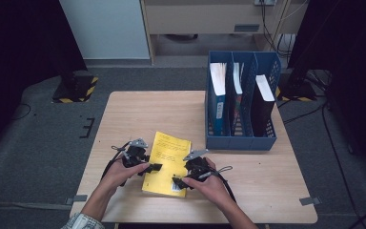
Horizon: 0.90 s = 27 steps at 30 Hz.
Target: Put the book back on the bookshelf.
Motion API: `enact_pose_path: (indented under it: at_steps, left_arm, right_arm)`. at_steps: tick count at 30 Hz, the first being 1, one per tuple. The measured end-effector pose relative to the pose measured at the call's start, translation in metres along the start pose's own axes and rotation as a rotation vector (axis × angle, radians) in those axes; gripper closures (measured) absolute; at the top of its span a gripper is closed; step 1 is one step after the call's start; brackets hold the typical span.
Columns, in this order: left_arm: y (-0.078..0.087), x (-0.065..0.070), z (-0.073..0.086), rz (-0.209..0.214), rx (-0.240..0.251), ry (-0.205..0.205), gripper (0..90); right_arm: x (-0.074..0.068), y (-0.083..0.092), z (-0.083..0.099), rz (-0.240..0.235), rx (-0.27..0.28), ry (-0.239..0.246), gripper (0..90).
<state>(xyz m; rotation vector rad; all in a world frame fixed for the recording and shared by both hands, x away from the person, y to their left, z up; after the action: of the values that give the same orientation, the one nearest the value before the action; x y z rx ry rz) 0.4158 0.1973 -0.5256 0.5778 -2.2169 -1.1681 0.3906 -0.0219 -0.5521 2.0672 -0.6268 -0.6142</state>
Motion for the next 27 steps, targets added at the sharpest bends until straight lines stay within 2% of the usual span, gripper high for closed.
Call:
enact_pose_path:
  at_steps: [3,7,9,13,16,17,20,23,24,27]
  left_arm:
    - [0.001,0.000,0.001,-0.004,-0.007,0.003,50.6]
    - [0.002,0.002,0.004,-0.003,-0.009,0.006,53.2]
    - [0.003,0.005,0.006,-0.008,-0.011,0.000,53.8]
    - [0.008,0.010,0.012,-0.002,-0.008,-0.009,53.5]
    - [0.005,0.007,0.009,0.021,-0.013,-0.007,46.9]
    - [0.004,0.005,0.007,0.042,-0.012,-0.005,44.1]
    - [0.002,0.002,0.003,0.056,0.015,0.005,35.2]
    - [0.001,-0.001,-0.001,0.107,0.009,0.015,28.4]
    - [0.001,-0.002,-0.002,0.110,0.010,0.016,26.2]
    - [-0.001,-0.003,-0.006,0.128,0.012,0.029,25.1]
  right_arm:
    - [0.004,-0.001,-0.003,0.003,0.003,-0.020,2.8]
    - [0.009,-0.001,-0.004,-0.010,0.008,0.013,4.8]
    - [0.010,0.000,-0.005,-0.016,0.015,-0.001,9.4]
    - [0.008,-0.001,-0.007,-0.022,0.014,0.011,10.4]
    - [0.008,-0.001,-0.007,-0.026,0.015,0.009,10.4]
    - [0.008,-0.001,-0.007,-0.029,0.013,0.010,10.5]
    - [0.009,0.000,-0.007,-0.031,0.014,0.007,10.4]
    - [0.009,-0.001,-0.007,-0.032,0.016,0.006,10.4]
    - [0.009,0.000,-0.007,-0.033,0.015,0.004,10.4]
    - [0.009,0.000,-0.006,-0.030,0.015,0.009,10.4]
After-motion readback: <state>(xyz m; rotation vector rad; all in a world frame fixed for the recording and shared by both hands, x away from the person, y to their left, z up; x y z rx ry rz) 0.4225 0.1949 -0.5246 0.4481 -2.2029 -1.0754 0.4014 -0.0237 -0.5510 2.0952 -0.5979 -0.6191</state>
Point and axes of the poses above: each handheld gripper's, and its own axes: y roughly backward along the jaws, z roughly out of its underside, x roughly to its right, the point moved 3 cm from there along -y, roughly forward along the jaws, and after that the axes turned 13 degrees about -x, right-handed, at the moved point
